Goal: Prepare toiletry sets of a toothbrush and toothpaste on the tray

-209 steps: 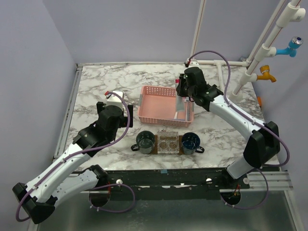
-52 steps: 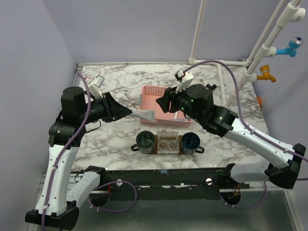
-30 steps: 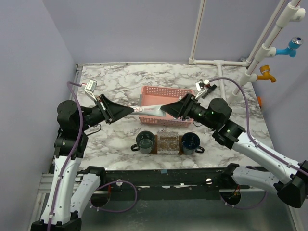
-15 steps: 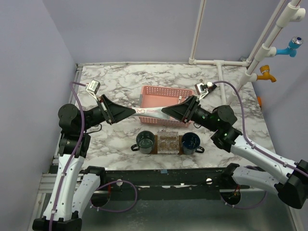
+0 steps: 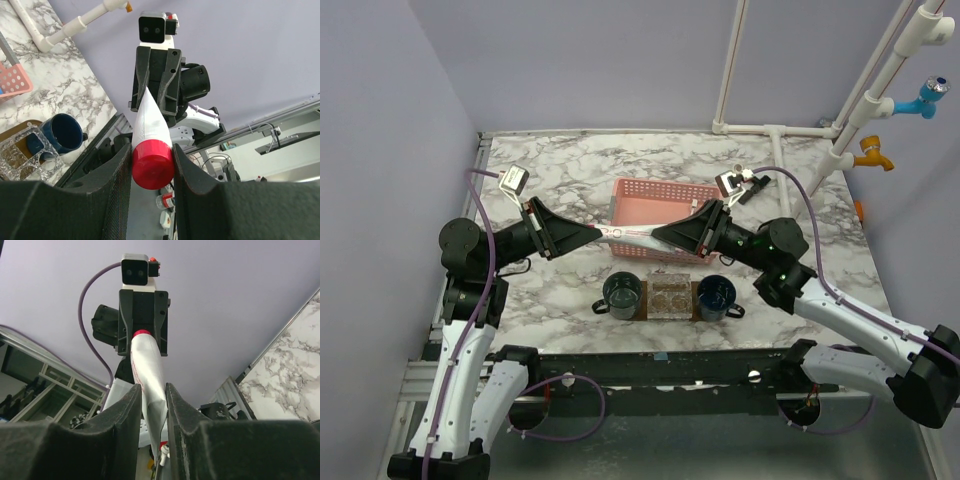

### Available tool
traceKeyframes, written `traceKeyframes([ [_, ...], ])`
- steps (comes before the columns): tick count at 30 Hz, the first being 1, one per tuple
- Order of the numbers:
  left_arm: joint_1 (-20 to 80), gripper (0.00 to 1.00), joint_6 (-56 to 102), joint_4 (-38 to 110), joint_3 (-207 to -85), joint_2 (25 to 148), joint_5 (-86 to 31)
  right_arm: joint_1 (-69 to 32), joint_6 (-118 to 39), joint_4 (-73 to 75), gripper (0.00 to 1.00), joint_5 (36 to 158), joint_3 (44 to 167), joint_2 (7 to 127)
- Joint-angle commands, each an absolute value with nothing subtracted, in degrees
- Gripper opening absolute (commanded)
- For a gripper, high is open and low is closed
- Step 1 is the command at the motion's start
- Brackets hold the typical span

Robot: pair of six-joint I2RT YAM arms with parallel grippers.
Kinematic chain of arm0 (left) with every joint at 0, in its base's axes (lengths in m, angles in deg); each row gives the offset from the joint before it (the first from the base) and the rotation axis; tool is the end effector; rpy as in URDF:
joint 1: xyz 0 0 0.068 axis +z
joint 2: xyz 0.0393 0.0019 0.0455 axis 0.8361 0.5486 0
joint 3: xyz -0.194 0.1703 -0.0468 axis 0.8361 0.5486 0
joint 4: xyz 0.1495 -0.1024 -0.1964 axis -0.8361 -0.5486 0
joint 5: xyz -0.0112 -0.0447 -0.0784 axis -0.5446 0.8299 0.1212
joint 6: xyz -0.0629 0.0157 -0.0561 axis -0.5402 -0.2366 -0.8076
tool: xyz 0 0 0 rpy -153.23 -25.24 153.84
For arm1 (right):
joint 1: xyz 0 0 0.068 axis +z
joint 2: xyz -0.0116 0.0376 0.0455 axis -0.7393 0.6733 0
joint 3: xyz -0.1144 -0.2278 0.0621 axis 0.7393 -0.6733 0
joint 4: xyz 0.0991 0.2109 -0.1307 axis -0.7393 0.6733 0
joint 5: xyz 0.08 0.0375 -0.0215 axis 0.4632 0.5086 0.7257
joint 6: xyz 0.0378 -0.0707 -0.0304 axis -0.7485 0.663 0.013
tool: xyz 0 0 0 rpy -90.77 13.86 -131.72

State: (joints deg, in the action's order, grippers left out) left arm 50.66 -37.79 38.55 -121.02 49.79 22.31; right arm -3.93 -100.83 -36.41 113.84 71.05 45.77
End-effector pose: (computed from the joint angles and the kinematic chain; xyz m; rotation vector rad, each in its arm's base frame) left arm 0.1671 -0.0821 0.3942 0.0492 1.7279 -1.7332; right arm 0.1845 0.2206 0.3542 -0.1300 1.5538 1.8922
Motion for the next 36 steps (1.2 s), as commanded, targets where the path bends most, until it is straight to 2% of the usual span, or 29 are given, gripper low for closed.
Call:
traceKeyframes([
  [1,51.0,0.00,-38.2,42.1,-121.4,49.8,24.1,-4.4,-101.1,-38.1,0.27,115.8,71.3,44.8],
  [3,51.0,0.00,-38.2,42.3,-121.4,49.8,24.3,-4.3,-101.1,-38.0,0.20,115.8,71.2,44.7],
  [7,51.0,0.00,-37.8,42.5,-121.3,50.1,24.7,-4.3,-101.1,-38.0,0.00,116.0,71.4,44.9],
  [10,51.0,0.00,-36.4,40.8,-121.6,50.4,25.2,-4.3,-100.6,-38.7,0.00,116.3,71.5,45.0],
  [11,51.0,0.06,-35.7,40.1,-121.7,50.6,25.5,-4.3,-100.4,-38.5,0.00,116.1,71.5,44.9],
  [14,51.0,0.33,-32.8,36.6,-122.4,50.6,25.9,-4.4,-99.4,-36.7,0.00,114.7,71.6,43.9],
  [18,51.0,0.52,-28.7,31.2,-123.6,50.7,25.8,-4.4,-97.5,-33.9,0.00,114.4,72.8,43.2],
  [22,51.0,0.63,-26.2,28.4,-124.4,51.0,25.8,-4.3,-95.0,-29.7,0.00,114.1,74.4,42.7],
  [27,51.0,0.71,-20.6,22.4,-126.2,51.3,25.3,-4.4,-89.4,-20.4,0.00,113.7,78.5,42.1],
  [36,51.0,0.75,-5.5,5.0,-131.9,51.5,17.3,-4.3,-75.6,3.1,0.00,110.0,90.2,41.9],
])
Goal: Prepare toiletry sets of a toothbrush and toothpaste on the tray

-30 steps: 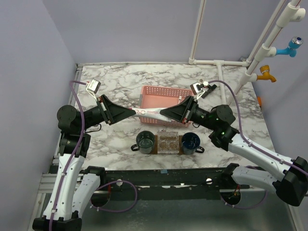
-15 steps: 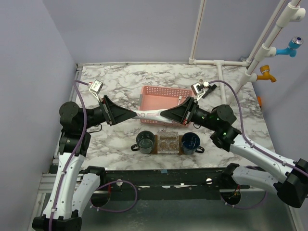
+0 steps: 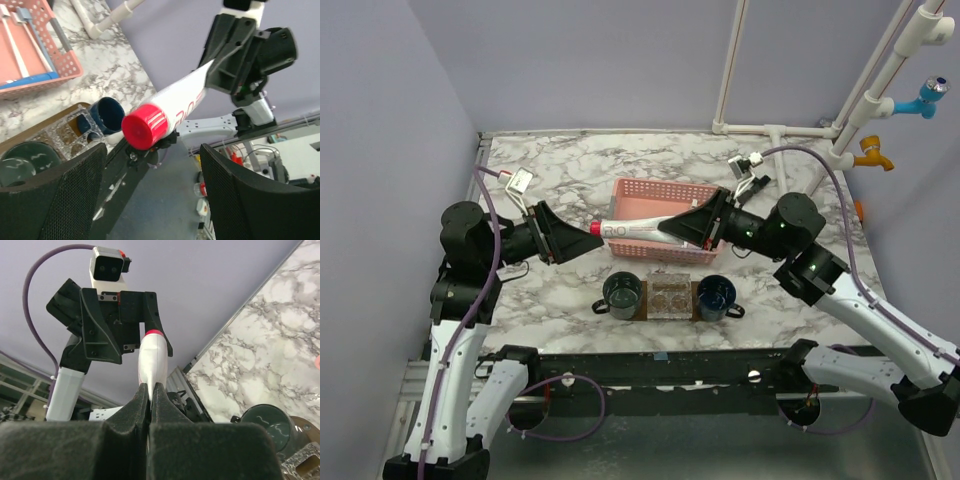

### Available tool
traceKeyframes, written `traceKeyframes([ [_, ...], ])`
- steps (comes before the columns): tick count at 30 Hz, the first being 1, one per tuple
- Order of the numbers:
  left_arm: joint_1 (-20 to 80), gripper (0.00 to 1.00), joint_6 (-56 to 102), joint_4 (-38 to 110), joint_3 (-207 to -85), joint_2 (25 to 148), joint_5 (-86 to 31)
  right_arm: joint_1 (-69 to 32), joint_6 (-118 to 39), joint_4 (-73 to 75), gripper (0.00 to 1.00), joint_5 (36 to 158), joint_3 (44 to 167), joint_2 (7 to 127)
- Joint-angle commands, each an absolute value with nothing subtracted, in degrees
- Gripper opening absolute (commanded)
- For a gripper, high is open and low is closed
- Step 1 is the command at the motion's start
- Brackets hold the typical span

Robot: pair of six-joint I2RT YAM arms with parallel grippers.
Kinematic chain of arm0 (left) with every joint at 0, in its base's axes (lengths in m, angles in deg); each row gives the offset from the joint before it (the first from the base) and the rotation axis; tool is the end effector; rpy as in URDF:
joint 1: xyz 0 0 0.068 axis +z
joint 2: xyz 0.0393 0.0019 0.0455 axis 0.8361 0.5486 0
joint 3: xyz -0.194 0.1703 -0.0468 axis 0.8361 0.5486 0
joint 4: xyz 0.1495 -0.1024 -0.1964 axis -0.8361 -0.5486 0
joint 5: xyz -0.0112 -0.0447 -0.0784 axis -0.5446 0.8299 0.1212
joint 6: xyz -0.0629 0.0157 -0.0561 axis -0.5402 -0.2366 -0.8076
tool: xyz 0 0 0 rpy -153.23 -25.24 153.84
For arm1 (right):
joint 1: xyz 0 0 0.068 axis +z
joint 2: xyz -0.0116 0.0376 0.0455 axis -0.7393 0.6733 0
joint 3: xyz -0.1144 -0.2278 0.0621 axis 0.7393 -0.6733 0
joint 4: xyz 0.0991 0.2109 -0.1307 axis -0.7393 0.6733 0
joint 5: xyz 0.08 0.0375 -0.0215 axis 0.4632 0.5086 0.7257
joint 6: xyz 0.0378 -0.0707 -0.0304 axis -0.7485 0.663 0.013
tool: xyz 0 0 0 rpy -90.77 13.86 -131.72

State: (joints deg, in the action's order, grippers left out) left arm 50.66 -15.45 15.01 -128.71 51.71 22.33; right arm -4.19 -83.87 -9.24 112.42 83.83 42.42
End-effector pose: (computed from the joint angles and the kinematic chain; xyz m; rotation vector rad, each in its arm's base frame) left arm 0.1642 -0.0818 0.3891 0.1624 1.8617 -1.5308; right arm 0.1798 0.2120 0.3921 -0.2757 1.6616 1.5982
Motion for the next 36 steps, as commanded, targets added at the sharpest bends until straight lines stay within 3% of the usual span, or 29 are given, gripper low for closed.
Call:
traceKeyframes([
  [1,51.0,0.75,-4.5,3.6,-132.3,51.5,16.3,-4.3,-73.8,5.9,0.00,109.7,91.7,42.4],
  [16,44.2,0.77,8.7,-8.3,-137.2,54.3,-2.4,-4.0,-53.3,46.2,0.00,101.0,120.3,55.5],
  [22,41.8,0.77,11.3,-8.2,-135.0,54.8,-9.3,2.3,-50.1,57.9,0.00,89.3,128.6,62.6],
  [28,39.4,0.76,12.4,-6.8,-132.0,56.0,-14.4,11.3,-50.3,65.6,0.00,74.9,134.1,69.0],
  [36,35.6,0.74,12.2,-5.7,-128.7,57.3,-20.5,15.5,-51.8,69.7,0.00,68.6,135.3,71.6],
])
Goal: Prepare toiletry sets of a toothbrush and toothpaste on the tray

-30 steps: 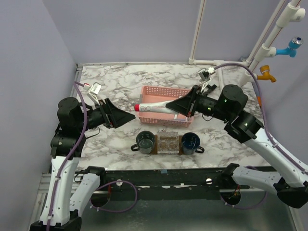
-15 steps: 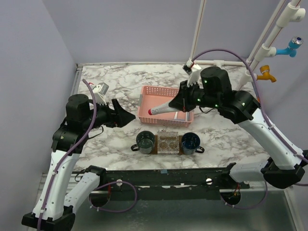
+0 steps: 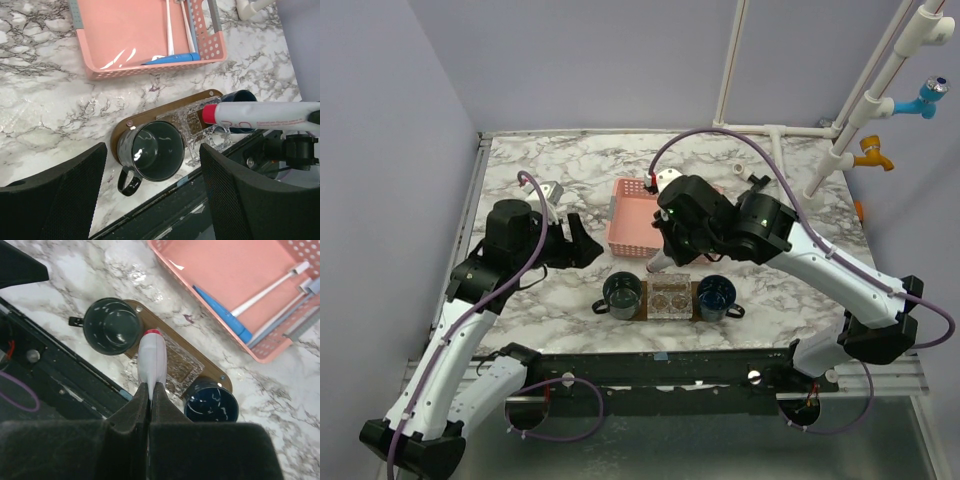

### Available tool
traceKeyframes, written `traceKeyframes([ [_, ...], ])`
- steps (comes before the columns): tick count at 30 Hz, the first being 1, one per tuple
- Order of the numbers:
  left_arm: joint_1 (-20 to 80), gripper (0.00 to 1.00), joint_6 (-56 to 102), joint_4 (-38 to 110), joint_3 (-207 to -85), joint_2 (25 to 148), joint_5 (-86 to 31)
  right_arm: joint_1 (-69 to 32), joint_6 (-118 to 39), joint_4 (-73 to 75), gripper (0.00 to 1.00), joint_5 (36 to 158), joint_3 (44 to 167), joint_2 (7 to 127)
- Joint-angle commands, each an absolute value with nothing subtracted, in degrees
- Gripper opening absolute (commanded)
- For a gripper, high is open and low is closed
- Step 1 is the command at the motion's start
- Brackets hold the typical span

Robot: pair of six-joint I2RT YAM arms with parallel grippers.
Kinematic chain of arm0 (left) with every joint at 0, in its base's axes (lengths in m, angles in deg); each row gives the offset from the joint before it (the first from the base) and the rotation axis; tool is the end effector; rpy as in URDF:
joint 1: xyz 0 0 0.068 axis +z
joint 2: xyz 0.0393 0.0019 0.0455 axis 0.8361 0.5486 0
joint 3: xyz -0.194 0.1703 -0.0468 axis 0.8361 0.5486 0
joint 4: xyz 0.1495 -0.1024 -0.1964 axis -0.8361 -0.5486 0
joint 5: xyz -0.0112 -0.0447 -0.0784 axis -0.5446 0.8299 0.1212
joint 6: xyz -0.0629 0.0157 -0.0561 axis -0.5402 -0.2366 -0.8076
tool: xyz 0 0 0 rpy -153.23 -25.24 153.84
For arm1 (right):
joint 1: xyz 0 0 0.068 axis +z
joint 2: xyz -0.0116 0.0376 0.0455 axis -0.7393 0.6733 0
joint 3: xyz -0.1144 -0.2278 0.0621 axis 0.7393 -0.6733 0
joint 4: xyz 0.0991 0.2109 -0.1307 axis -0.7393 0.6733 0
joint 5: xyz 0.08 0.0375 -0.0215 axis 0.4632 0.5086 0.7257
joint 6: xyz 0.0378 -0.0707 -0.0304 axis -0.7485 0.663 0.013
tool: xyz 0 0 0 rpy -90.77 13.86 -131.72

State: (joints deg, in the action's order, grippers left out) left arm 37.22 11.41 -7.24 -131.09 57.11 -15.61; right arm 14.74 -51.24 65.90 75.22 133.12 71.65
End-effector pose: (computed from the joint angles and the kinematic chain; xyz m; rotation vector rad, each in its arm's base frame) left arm 0.1855 -0.0931 0.3309 0.1517 2.1630 -0.8031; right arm 0.1649 0.2768 0.3898 -0.7958 2.2751 0.3819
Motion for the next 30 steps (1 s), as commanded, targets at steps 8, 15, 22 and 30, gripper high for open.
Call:
traceKeyframes([
  [8,35.2,0.74,12.3,-0.3,-122.8,55.6,-21.2,16.6,-52.9,72.4,0.00,69.3,134.4,73.3],
  [15,35.1,0.74,12.7,1.5,-120.6,53.6,-21.7,17.5,-53.6,70.8,0.00,70.6,131.9,74.5],
  [22,35.1,0.74,13.0,0.9,-119.9,52.9,-21.8,17.9,-53.9,69.5,0.00,71.2,130.2,75.7],
  [30,35.2,0.74,13.2,0.8,-119.9,52.6,-22.3,18.1,-54.2,67.5,0.00,72.3,128.3,76.5],
])
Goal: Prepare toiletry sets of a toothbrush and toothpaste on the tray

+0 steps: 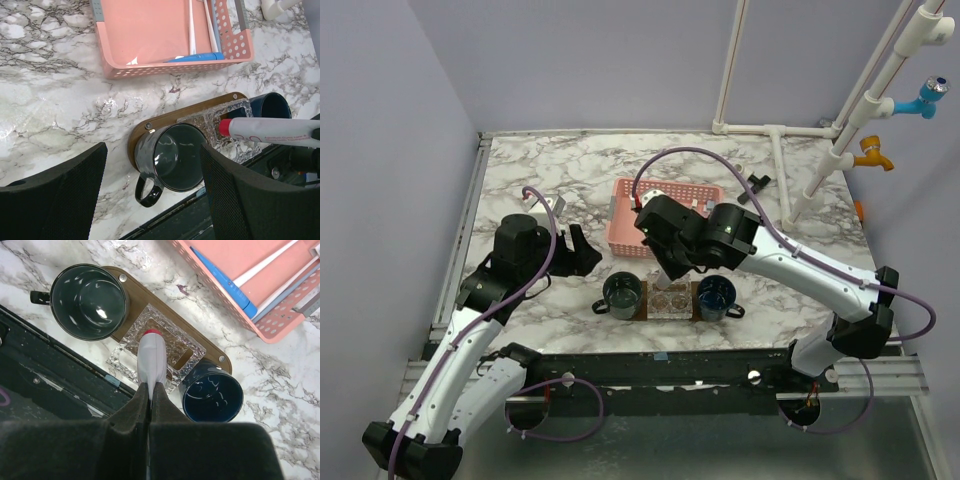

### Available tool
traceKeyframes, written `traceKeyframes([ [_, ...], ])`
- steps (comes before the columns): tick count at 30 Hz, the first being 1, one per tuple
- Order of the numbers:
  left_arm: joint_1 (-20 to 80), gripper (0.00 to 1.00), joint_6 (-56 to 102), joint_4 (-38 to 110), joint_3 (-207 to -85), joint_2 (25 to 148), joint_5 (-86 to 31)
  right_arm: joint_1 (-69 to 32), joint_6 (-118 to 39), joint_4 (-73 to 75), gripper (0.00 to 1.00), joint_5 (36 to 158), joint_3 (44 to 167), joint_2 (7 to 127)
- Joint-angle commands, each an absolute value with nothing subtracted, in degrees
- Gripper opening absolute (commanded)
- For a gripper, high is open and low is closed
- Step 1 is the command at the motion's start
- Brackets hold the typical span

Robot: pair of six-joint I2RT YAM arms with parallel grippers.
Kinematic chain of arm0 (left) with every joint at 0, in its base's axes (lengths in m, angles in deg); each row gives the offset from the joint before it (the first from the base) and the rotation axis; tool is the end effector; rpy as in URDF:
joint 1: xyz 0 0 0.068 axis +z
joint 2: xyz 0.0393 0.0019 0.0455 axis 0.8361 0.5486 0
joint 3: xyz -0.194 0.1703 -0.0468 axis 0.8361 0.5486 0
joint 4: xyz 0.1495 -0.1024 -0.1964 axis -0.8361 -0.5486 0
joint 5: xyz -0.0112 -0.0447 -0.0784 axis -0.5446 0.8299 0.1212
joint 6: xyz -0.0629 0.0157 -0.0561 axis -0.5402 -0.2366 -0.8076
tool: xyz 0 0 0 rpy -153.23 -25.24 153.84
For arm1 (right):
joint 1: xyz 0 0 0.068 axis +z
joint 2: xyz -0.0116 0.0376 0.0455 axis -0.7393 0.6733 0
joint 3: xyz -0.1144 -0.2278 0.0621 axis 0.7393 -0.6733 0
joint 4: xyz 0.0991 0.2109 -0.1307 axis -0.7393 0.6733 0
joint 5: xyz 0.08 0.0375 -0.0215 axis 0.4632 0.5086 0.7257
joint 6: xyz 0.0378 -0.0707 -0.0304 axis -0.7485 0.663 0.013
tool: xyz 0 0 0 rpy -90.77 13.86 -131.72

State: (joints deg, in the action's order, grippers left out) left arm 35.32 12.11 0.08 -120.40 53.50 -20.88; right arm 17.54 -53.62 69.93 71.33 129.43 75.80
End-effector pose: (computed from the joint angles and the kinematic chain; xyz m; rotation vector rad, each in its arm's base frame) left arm 0.1869 -0.0938 0.2893 0.1429 2.1549 -0.7205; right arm 0.1595 0.2907 0.3423 -0.8610 2.3989 0.1822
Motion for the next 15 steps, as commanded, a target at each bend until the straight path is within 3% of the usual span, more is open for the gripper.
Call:
traceKeyframes([
  [1,35.1,0.74,13.2,0.8,-119.9,52.6,-22.3,18.1,-54.2,67.2,0.00,72.4,128.2,76.6],
  [15,35.1,0.74,13.3,0.8,-119.7,52.4,-21.9,18.3,-54.7,64.2,0.00,70.8,125.7,77.7],
])
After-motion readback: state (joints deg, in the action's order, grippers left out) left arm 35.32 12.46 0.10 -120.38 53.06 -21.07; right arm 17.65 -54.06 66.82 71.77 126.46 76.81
